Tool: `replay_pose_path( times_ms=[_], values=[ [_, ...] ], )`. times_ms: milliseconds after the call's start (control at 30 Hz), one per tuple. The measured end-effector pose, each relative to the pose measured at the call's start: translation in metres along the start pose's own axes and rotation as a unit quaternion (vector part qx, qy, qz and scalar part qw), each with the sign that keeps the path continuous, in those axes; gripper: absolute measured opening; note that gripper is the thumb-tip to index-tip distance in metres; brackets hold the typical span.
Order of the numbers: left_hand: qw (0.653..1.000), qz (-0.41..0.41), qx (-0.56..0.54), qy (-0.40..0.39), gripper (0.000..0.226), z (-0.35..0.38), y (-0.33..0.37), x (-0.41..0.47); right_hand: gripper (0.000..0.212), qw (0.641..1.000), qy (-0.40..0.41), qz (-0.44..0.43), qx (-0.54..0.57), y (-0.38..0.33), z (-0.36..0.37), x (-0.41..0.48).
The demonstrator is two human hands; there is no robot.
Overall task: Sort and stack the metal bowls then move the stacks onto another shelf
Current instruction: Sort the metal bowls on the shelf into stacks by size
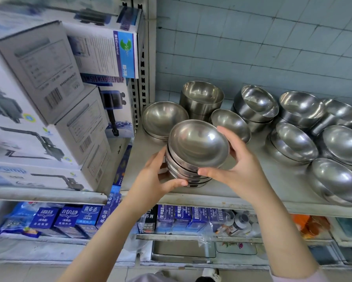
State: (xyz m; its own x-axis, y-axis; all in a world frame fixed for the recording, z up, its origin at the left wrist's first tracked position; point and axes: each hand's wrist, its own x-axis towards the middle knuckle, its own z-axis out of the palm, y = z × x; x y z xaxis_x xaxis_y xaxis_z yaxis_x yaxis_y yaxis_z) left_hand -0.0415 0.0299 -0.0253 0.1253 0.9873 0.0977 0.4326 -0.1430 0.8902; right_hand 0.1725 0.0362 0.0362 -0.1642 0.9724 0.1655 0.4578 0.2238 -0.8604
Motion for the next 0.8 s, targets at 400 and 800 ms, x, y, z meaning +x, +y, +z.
replay_pose_path(
  times_ms=[400, 800],
  values=[
    [1.0, -0.013, 0.012, 0.007, 0.105, 0.001, -0.002, -0.001, 0.097, 0.999, 0.041, -0.002, 0.035, 0.019, -0.035, 0.014],
    [0.999, -0.031, 0.031, 0.029, 0.097, -0.001, -0.002, -0.004, 0.119, 0.995, 0.069, 0.073, 0.001, 0.074, -0.046, 0.058]
  ],
)
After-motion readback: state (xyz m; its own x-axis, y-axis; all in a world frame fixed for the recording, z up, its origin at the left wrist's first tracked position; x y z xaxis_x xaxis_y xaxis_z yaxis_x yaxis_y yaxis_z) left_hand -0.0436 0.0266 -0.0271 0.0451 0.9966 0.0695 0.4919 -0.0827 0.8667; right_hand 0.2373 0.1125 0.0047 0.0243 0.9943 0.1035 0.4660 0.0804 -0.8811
